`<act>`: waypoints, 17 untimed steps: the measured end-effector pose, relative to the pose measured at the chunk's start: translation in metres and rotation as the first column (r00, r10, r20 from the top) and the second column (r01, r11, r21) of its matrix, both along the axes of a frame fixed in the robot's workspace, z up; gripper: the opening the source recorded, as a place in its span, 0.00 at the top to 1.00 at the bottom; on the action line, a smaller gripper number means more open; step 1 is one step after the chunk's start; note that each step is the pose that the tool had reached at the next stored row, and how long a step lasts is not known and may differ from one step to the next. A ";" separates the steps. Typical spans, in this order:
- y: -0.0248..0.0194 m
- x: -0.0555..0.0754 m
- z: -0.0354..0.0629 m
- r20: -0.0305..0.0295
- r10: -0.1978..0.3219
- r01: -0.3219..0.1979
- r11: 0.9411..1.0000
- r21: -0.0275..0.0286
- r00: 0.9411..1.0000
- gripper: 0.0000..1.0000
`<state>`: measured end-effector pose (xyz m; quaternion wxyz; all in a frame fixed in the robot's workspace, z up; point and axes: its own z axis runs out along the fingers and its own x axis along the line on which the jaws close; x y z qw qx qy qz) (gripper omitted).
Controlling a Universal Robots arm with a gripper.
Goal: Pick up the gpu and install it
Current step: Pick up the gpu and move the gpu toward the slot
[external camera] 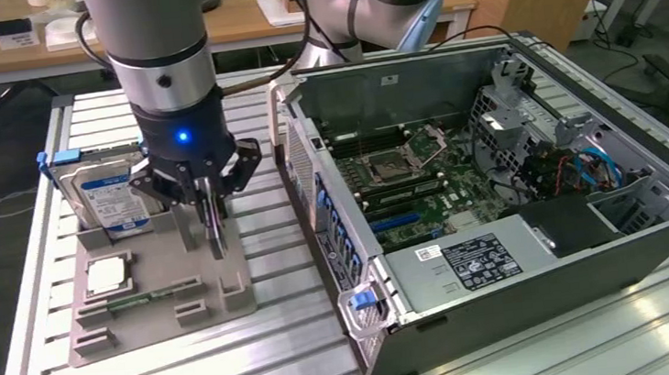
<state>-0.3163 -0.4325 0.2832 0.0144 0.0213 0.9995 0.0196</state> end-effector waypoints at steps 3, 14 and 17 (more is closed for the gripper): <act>0.0000 0.000 0.0029 0.000 0.000 0.000 1.000 0.000 1.000 0.72; 0.0000 0.000 0.0134 0.000 0.000 0.000 1.000 0.000 1.000 0.72; 0.0000 0.000 0.0163 0.000 0.000 0.000 1.000 0.000 1.000 0.72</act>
